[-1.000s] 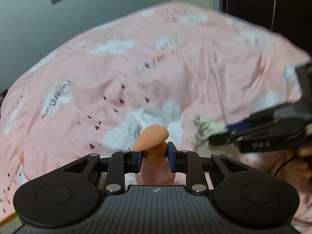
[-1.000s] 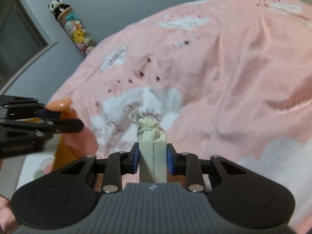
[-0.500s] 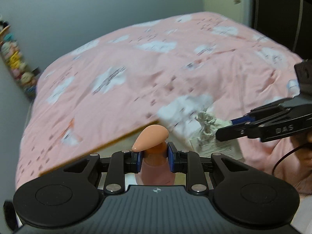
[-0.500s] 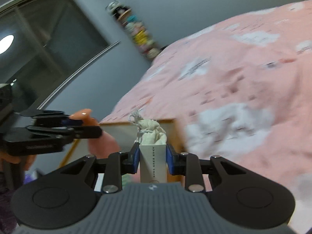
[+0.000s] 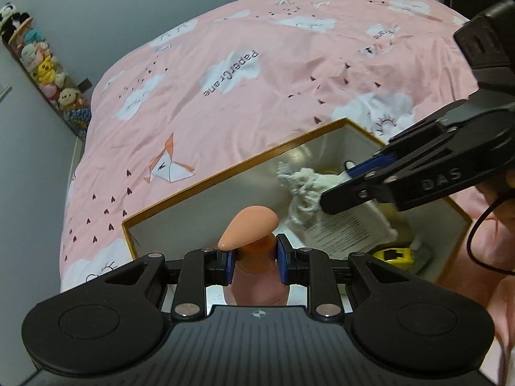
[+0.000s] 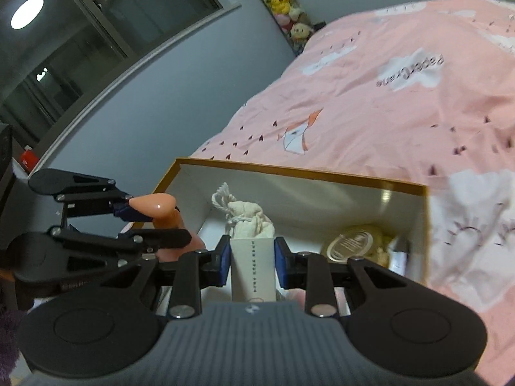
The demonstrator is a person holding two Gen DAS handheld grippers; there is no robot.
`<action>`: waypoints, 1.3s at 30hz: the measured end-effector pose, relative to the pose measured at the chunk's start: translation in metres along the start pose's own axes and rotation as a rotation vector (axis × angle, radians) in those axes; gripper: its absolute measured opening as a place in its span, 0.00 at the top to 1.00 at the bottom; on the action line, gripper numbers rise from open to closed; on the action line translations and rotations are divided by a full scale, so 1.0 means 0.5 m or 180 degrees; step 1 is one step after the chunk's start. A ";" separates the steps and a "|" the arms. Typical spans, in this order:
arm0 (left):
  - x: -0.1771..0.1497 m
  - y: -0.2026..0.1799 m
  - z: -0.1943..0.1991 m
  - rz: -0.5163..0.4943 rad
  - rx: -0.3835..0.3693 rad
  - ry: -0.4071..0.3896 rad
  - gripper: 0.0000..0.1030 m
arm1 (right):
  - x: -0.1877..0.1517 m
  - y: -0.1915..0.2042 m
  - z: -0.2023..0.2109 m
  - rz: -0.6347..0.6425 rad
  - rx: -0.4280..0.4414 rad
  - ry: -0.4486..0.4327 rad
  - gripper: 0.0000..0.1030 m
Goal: Organize rigid objects
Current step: 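Carry the pouch and pump bottle over the box with both grippers, then open the right gripper to drop the pouch while the left gripper releases the bottle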
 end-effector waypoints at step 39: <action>-0.032 0.030 -0.106 0.0058 -0.0213 0.0355 0.70 | 0.001 0.026 -0.093 0.0625 -0.0719 0.0068 0.46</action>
Point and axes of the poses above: each gripper's, at about its wrist camera, not at the fingertips, and z roughly against the way its jaws point, y to its left, x to its top, the point moved 3 cm from there along -z, roughly the way its jaws point, and after that the axes turned 14 degrees about -x, right-handed, at the moved point
